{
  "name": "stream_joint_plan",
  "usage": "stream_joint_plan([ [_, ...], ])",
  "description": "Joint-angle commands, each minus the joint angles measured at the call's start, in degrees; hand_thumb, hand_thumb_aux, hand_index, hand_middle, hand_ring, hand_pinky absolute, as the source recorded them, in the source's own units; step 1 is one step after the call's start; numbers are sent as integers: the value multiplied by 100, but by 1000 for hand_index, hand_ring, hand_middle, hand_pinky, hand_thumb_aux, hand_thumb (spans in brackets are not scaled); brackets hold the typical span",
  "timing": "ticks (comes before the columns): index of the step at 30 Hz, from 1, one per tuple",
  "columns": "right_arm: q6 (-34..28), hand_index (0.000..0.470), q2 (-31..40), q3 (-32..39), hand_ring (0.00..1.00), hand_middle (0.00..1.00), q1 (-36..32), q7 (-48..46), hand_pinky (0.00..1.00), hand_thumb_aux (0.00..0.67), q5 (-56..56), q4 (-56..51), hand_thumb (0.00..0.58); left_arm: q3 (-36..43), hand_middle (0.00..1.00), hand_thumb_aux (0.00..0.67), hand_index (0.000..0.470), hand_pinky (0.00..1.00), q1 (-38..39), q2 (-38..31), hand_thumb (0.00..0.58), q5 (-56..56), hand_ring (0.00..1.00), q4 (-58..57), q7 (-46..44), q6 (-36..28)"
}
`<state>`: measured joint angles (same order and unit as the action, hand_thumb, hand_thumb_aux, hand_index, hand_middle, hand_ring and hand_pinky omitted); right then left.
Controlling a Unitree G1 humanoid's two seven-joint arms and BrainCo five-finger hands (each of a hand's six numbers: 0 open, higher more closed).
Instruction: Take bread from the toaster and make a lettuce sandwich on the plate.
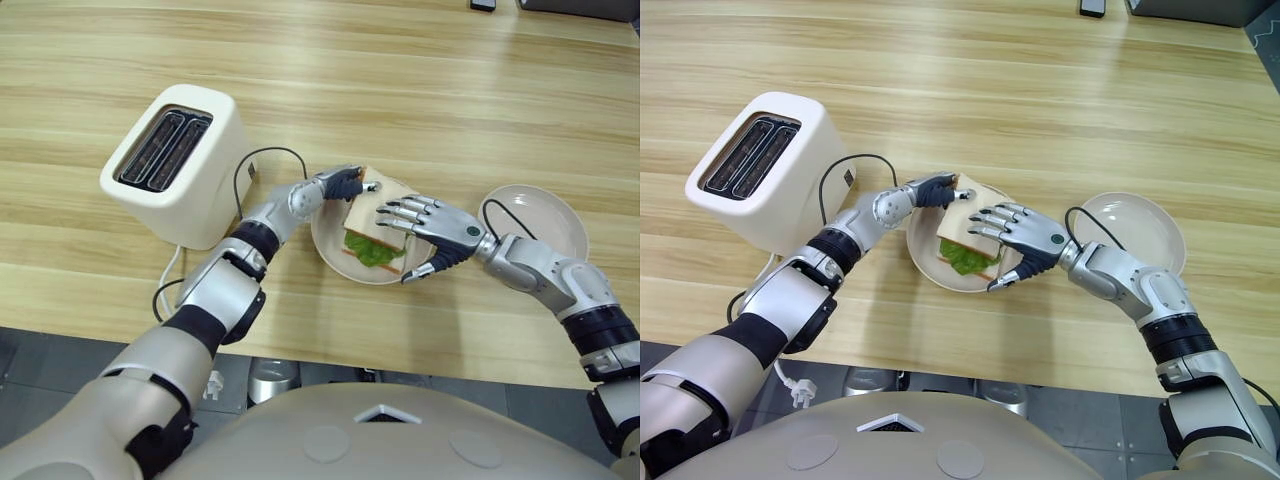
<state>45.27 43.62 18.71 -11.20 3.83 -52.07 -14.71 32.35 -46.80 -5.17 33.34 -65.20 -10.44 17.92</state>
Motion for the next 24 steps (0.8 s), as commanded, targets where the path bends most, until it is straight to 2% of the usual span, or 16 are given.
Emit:
stream_joint_plan([
  [1, -16, 0, 110, 67, 0, 0, -51, -89, 0, 0, -27, -30, 0, 496, 0, 0, 0, 0, 124, -166, 0, 562, 0, -225, -117, -278],
  [11, -32, 0, 171, 61, 0, 0, -83, -18, 0, 0, 2, 13, 0, 758, 0, 0, 0, 0, 57, -429, 0, 914, 0, 26, 12, -321],
  [19, 94, 0, 159, 96, 0, 0, 35, -19, 0, 0, 156, 269, 0, 493, 0, 0, 0, 0, 54, -458, 0, 726, 0, 242, 296, -316],
  [24, 110, 0, 140, -20, 0, 0, 81, 112, 0, 0, 265, 304, 0, -56, 0, 0, 0, 0, 26, -579, 0, 395, 0, 805, 1098, -123],
])
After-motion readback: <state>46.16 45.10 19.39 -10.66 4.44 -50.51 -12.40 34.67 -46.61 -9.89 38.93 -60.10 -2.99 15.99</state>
